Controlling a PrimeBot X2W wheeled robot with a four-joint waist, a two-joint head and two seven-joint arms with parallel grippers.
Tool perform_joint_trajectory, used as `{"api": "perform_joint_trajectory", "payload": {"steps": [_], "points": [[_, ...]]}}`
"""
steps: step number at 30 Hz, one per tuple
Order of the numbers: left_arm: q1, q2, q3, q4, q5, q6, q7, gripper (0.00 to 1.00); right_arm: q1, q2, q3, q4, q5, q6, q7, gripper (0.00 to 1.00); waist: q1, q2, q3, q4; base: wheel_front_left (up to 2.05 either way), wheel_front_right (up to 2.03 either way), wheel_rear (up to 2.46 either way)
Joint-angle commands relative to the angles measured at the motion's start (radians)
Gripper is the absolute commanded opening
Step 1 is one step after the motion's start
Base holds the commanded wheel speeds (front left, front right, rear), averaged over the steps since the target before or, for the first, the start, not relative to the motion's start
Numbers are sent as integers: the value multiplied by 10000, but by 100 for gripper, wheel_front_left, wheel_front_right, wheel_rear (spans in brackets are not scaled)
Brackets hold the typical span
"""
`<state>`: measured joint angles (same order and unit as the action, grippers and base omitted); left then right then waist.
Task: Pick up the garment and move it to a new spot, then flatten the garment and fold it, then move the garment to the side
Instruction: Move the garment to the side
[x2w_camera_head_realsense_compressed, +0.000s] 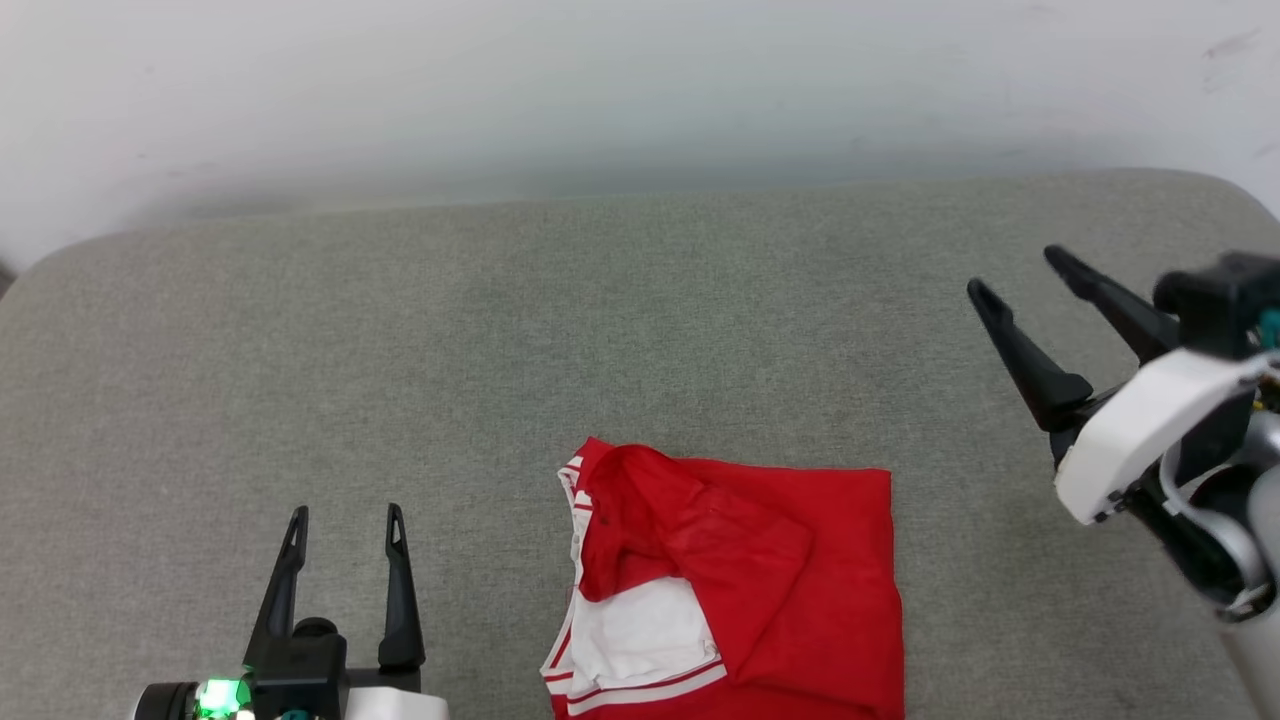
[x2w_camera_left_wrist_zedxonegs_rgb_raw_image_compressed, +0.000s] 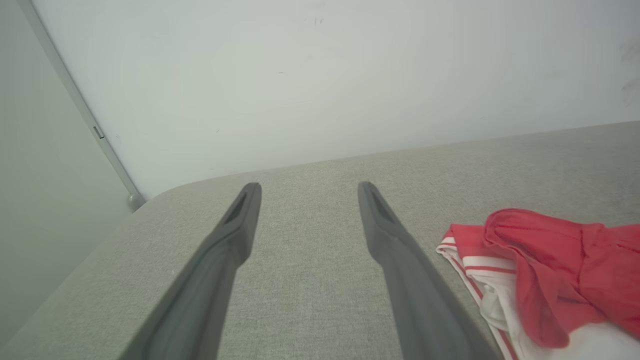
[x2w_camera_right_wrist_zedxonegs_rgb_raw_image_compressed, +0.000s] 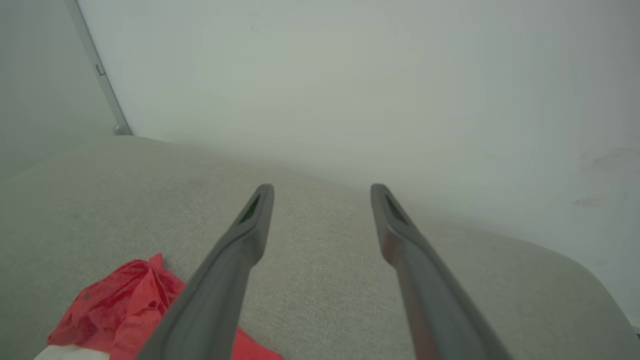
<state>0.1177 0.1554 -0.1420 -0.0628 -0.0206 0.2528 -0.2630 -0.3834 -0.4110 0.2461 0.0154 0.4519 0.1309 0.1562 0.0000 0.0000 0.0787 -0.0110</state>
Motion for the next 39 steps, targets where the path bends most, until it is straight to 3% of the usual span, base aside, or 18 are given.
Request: {"api": "perform_joint_trajectory", "payload": {"steps": [1, 7, 12, 23, 32, 33, 34, 35, 39], "points": [[-154, -20, 38, 11, 59, -63, -21, 100, -390, -542, 448, 19, 828, -5, 1226, 100, 0, 0, 105, 62, 0, 0, 0], [-374, -90, 74, -6, 86, -120, -21, 100, -479, -1691, 1266, 304, 4075, -5, 5074, 100, 0, 0, 463, 164, 0, 0, 0], [-642, -138, 53, -57, 91, -221, -21, 100, -30, -1791, 1338, 920, 5561, -5, 6523, 100, 0, 0, 914, 319, 0, 0, 0], [-1417, -199, -50, -49, 169, -393, -21, 100, 300, -694, 1771, 2305, 6243, -5, 6269, 100, 0, 0, 1949, 838, 0, 0, 0], [-1851, -300, -205, 88, 168, -464, -21, 100, 830, 256, 3463, 3659, 6121, -28, 5952, 100, 0, 0, 2340, 1258, 0, 0, 0], [-1856, -303, -203, 100, 163, -469, -21, 100, 825, 267, 3593, 3705, 6101, -28, 5796, 59, 0, 0, 2344, 1282, 0, 0, 0], [-1858, -300, -195, 113, 158, -471, -21, 100, 773, 271, 3672, 3704, 6079, -32, 5618, 9, 0, 0, 2339, 1293, 0, 0, 0], [-1848, -296, -183, 132, 151, -469, -21, 100, 699, 268, 3756, 3690, 6120, -32, 5513, 0, 0, 0, 2313, 1295, 0, 0, 0], [-1641, -273, -122, 234, 123, -438, -21, 100, 206, -136, 3920, 3241, 6155, -12, 4983, 0, 0, 0, 2028, 1217, 0, 0, 0]]}}
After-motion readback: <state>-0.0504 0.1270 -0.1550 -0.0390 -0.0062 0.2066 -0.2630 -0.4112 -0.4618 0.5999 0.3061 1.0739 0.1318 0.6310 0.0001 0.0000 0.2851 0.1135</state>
